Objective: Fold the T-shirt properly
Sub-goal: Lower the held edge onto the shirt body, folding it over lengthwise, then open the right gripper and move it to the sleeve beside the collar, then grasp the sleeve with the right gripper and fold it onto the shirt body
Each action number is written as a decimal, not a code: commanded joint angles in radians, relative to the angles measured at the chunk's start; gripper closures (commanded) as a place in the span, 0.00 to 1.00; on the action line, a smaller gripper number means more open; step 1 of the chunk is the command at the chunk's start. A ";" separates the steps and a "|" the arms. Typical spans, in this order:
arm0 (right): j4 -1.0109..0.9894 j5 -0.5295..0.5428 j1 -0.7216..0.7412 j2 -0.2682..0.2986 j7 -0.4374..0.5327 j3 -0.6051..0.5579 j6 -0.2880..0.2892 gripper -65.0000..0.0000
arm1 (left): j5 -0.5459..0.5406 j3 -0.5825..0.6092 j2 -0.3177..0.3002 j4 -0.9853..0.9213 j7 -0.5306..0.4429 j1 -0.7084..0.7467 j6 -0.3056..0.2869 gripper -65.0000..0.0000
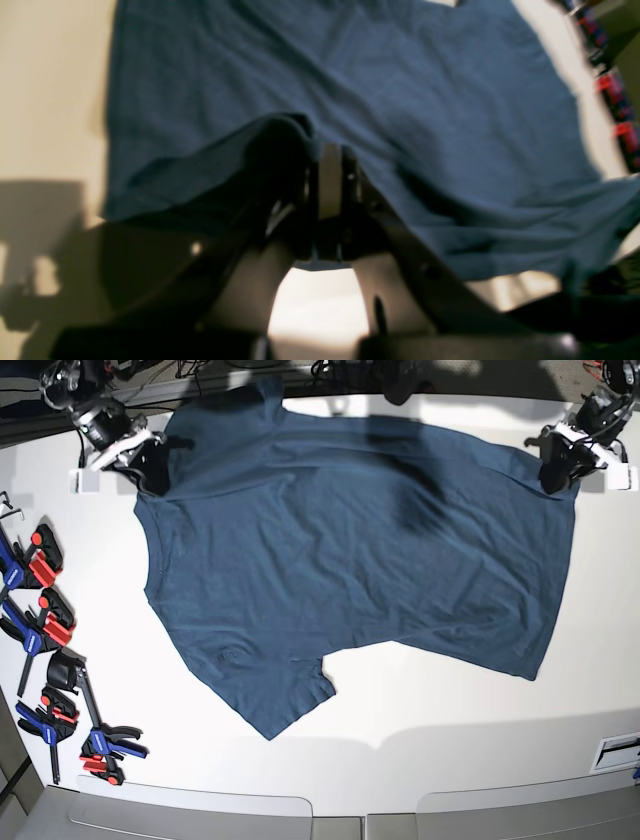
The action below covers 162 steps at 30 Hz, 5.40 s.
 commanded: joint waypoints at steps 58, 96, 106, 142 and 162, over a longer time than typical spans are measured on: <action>-0.314 -0.285 0.304 0.015 0.162 -0.192 -0.077 0.58 | 0.268 -0.003 -0.147 -0.306 -0.256 -0.231 0.136 0.70; -0.175 0.013 -0.028 -0.208 -0.072 0.039 -0.100 0.58 | 0.268 -0.215 -0.477 -0.173 -0.257 -0.226 0.138 0.70; -0.199 0.089 -0.029 -0.221 -0.146 -0.063 -0.098 0.58 | 0.268 -0.215 -0.477 -0.173 -0.256 -0.226 0.137 0.70; -0.197 -0.390 0.515 -0.219 0.156 -0.378 0.008 1.00 | 0.268 -0.215 -0.477 -0.173 -0.257 -0.226 0.140 0.70; -0.197 -0.449 0.551 -0.219 0.240 -0.390 -0.104 0.72 | 0.267 -0.215 -0.477 -0.173 -0.257 -0.226 0.140 0.70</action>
